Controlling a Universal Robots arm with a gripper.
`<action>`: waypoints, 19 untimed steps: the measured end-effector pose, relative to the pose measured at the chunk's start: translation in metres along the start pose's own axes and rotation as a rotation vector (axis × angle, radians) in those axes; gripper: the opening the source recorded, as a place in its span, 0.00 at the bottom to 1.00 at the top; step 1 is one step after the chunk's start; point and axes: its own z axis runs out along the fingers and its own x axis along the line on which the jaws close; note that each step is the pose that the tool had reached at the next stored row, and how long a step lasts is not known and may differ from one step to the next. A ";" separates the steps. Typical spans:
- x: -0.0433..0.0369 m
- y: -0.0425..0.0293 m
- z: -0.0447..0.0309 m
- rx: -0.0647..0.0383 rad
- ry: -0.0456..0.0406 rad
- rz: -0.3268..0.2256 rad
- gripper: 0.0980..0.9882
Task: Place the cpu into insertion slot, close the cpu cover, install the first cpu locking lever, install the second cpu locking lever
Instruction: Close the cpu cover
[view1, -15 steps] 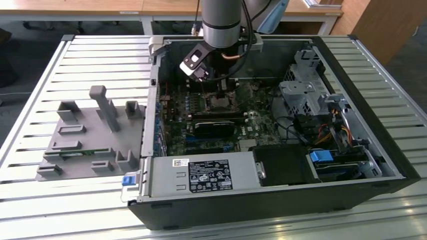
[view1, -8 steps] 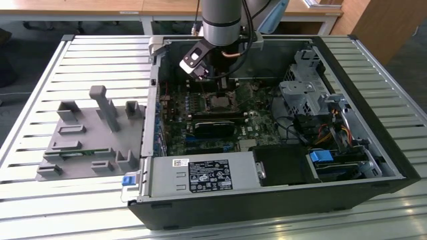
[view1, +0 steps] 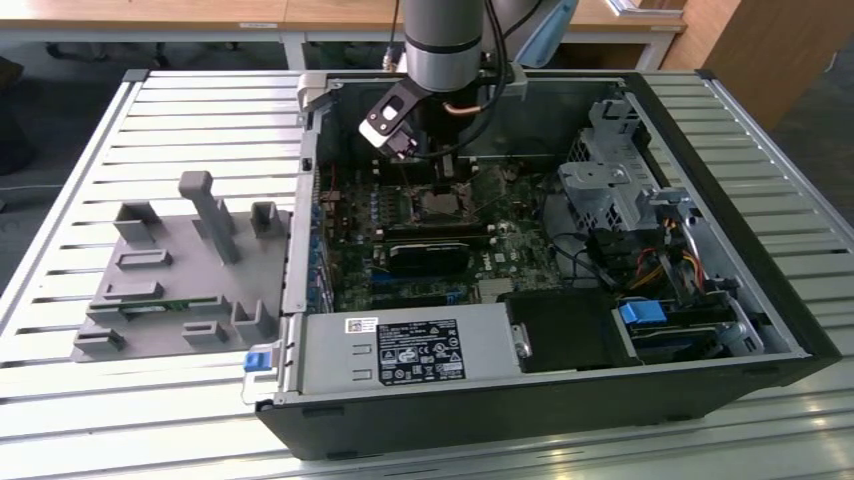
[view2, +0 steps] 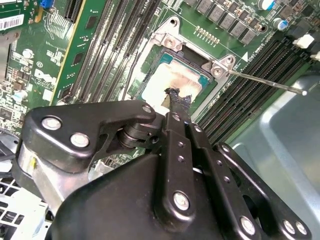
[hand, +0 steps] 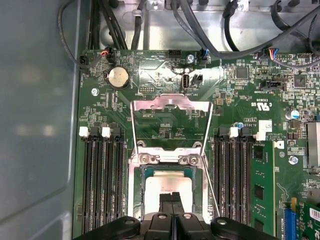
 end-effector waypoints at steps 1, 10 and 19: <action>0.0000 0.0002 -0.0010 0.002 0.0016 0.000 0.01; 0.0004 0.0018 -0.0210 0.005 0.0023 0.000 0.01; -0.0009 0.0031 -0.0379 0.005 0.0023 0.000 0.01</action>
